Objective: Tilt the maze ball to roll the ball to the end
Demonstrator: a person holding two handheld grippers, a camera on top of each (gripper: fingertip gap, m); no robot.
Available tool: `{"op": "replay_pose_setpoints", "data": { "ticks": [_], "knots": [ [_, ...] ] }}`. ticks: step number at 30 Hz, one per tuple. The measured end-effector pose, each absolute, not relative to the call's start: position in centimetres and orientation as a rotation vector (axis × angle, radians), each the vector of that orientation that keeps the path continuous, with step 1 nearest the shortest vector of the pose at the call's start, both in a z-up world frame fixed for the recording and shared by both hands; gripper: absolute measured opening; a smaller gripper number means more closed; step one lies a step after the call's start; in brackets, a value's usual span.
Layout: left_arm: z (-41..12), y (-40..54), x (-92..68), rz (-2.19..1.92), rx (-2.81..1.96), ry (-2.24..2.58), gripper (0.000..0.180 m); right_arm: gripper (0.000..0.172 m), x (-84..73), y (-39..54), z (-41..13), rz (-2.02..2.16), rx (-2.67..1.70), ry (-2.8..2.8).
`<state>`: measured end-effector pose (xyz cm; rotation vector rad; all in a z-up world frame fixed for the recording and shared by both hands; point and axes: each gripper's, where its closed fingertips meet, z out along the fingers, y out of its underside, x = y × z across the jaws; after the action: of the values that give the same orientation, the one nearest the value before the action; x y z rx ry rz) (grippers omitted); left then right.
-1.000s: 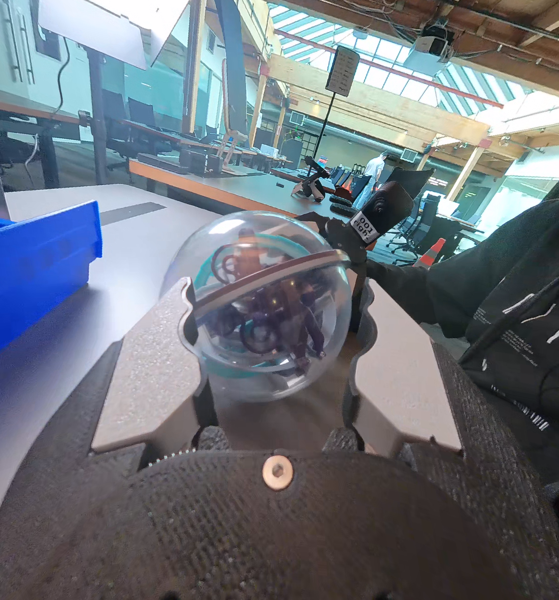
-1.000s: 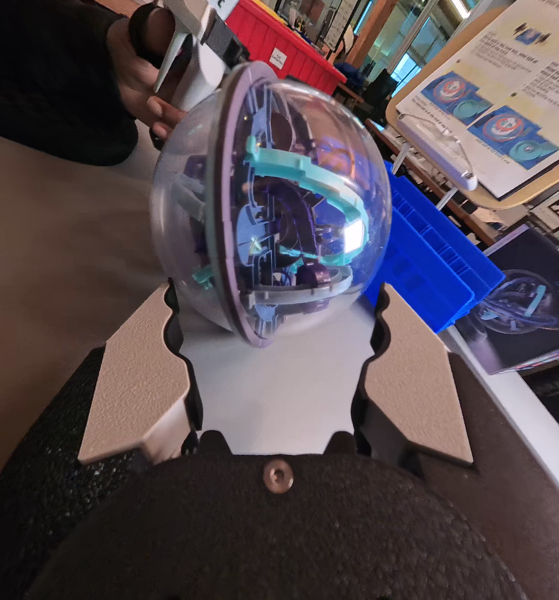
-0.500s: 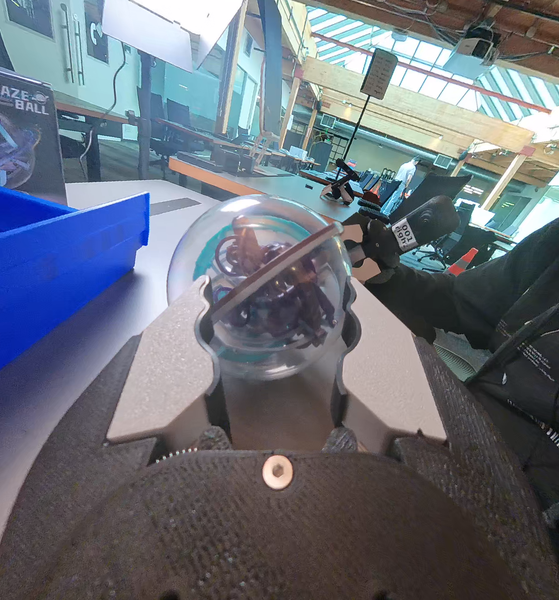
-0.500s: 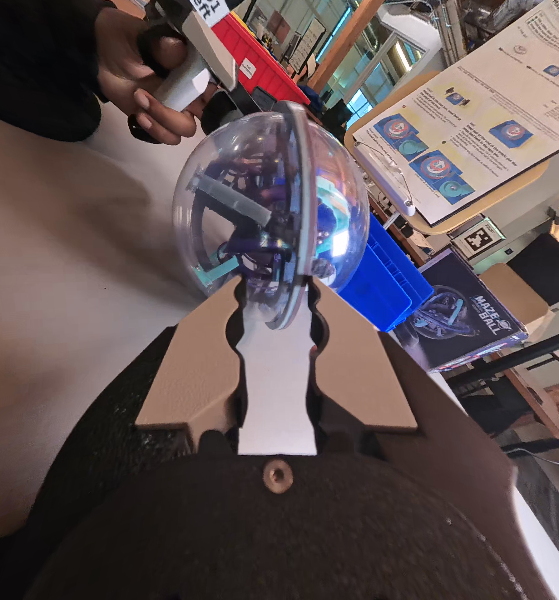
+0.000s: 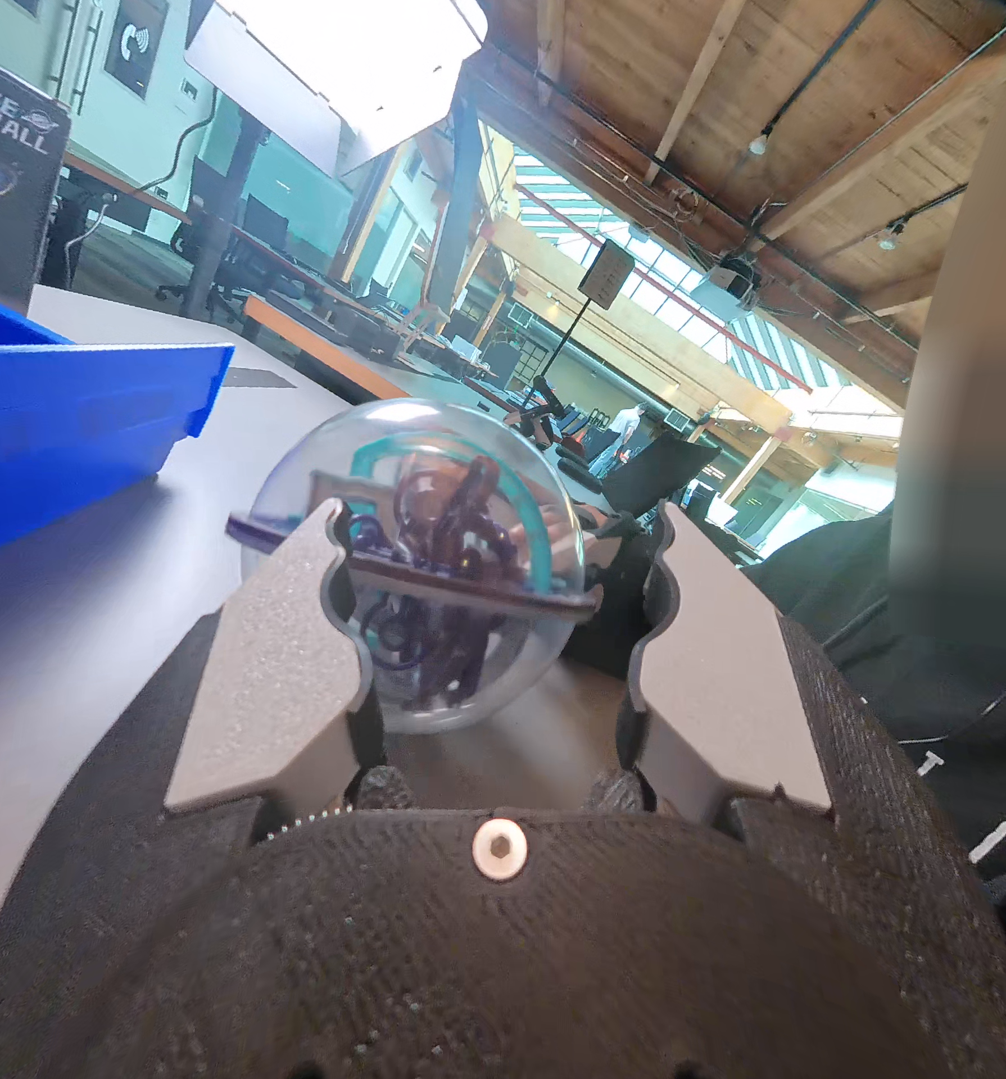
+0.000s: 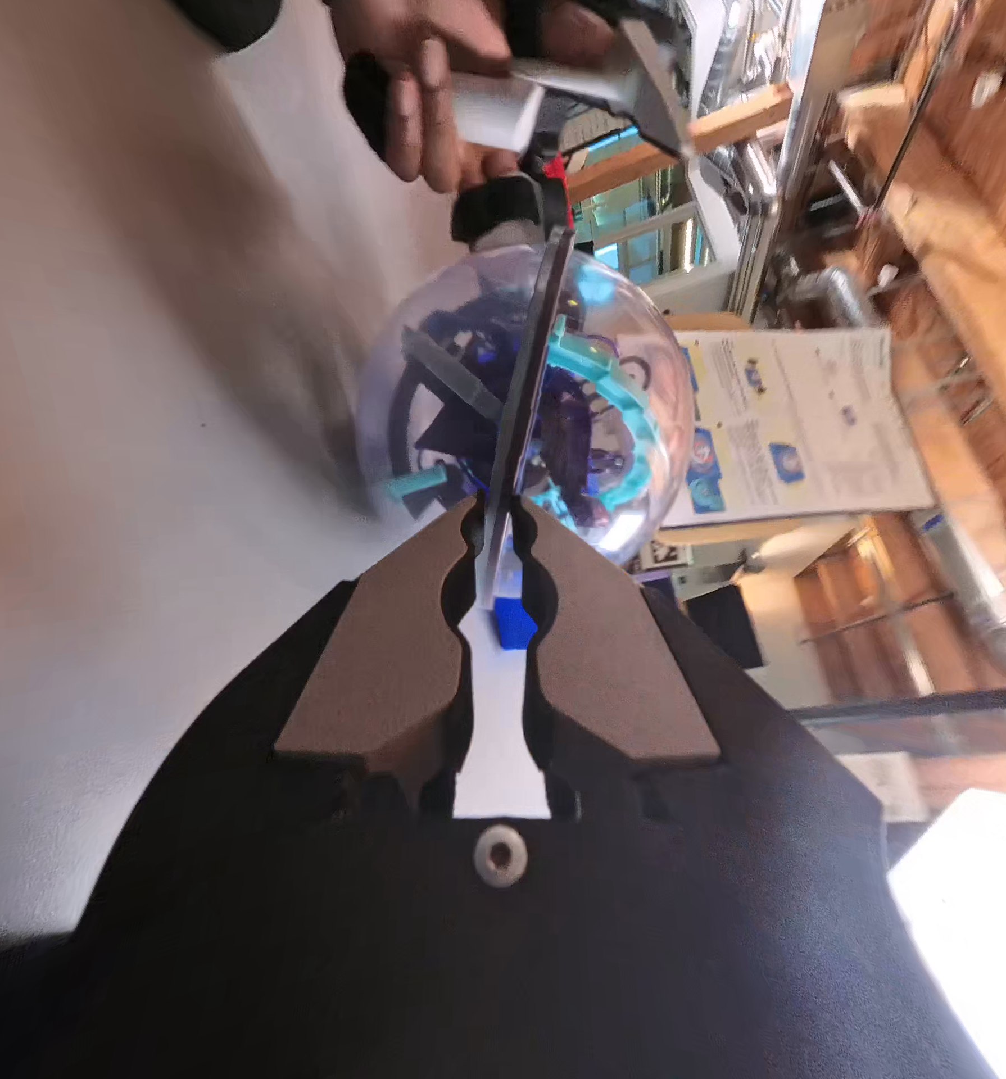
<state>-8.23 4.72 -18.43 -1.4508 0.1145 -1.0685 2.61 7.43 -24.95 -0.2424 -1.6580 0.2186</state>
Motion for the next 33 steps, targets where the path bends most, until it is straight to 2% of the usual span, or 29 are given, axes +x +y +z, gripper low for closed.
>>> {"op": "replay_pose_setpoints", "data": {
  "ticks": [7, 11, 15, 19, 25, 29, 33],
  "knots": [
    [-19.5, 4.9, -8.6, -0.996, -1.511, 0.150, 0.090, 0.007, 2.3, 5.9, -26.4, 0.225, -0.192, -1.725],
    [-19.7, 5.0, -8.9, -1.001, -1.510, 0.130, 0.087, 0.026, 2.7, 5.4, -26.2, 0.357, -0.257, -1.746],
    [-20.1, 5.3, -9.3, -0.992, -1.520, 0.108, 0.087, 0.031, 3.2, 5.9, -24.4, 0.608, -0.408, -1.691],
    [-20.1, 5.3, -9.5, -0.968, -1.521, 0.113, 0.089, 0.046, 3.6, 9.4, -22.0, 0.813, -0.632, -1.539],
    [-20.0, 5.3, -9.2, -0.944, -1.523, 0.140, 0.089, 0.061, 2.8, 10.4, -24.2, 0.866, -0.779, -1.603],
    [-20.1, 5.2, -9.1, -0.949, -1.526, 0.146, 0.088, 0.045, 2.5, 10.0, -24.8, 0.801, -0.743, -1.633],
    [-20.2, 5.1, -8.6, -0.950, -1.531, 0.175, 0.084, 0.039, 2.2, 10.1, -25.1, 0.712, -0.706, -1.642]
  ]
}}
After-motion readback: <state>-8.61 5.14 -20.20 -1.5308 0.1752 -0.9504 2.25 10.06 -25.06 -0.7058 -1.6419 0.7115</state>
